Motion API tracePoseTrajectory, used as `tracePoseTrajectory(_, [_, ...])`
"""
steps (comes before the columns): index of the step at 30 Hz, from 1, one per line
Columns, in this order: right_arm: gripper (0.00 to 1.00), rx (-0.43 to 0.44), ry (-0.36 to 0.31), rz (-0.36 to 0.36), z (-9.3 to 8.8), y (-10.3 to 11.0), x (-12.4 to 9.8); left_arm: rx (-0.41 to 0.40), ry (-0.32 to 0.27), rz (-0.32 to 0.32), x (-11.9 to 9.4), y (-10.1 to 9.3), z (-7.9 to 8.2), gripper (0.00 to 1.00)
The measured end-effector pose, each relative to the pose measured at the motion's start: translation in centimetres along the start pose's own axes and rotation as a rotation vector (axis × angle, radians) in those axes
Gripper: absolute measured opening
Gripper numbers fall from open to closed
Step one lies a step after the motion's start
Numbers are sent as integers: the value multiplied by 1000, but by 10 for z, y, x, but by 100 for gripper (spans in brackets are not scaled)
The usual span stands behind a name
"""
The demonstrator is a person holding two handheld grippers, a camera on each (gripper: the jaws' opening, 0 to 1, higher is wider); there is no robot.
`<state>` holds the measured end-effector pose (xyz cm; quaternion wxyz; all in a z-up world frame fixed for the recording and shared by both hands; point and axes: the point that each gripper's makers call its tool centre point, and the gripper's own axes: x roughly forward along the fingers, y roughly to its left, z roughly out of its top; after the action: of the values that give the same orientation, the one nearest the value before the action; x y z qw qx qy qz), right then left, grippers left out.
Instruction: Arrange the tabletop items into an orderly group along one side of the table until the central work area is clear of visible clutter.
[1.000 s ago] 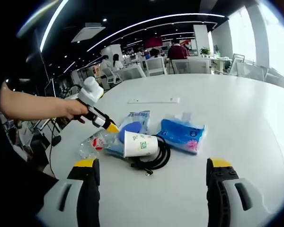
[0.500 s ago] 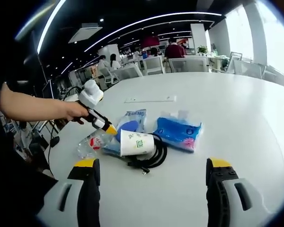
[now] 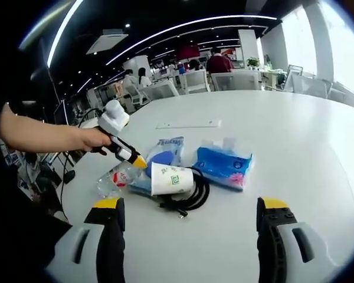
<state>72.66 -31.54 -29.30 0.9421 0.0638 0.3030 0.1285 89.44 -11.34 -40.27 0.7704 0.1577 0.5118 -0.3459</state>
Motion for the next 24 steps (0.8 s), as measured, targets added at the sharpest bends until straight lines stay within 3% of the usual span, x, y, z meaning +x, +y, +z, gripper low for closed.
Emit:
tracePoseTrajectory(5, [89, -3, -4, 4, 1, 1, 0, 35, -5, 6, -6, -3, 2, 21])
tracePoseTrajectory(13, [89, -9, -5, 17, 0, 5, 1, 21, -27, 4, -24, -3, 7, 20])
tracePoseTrajectory(24, [89, -23, -16, 38, 4, 9, 1, 26, -111, 25, -64, 1, 10, 20])
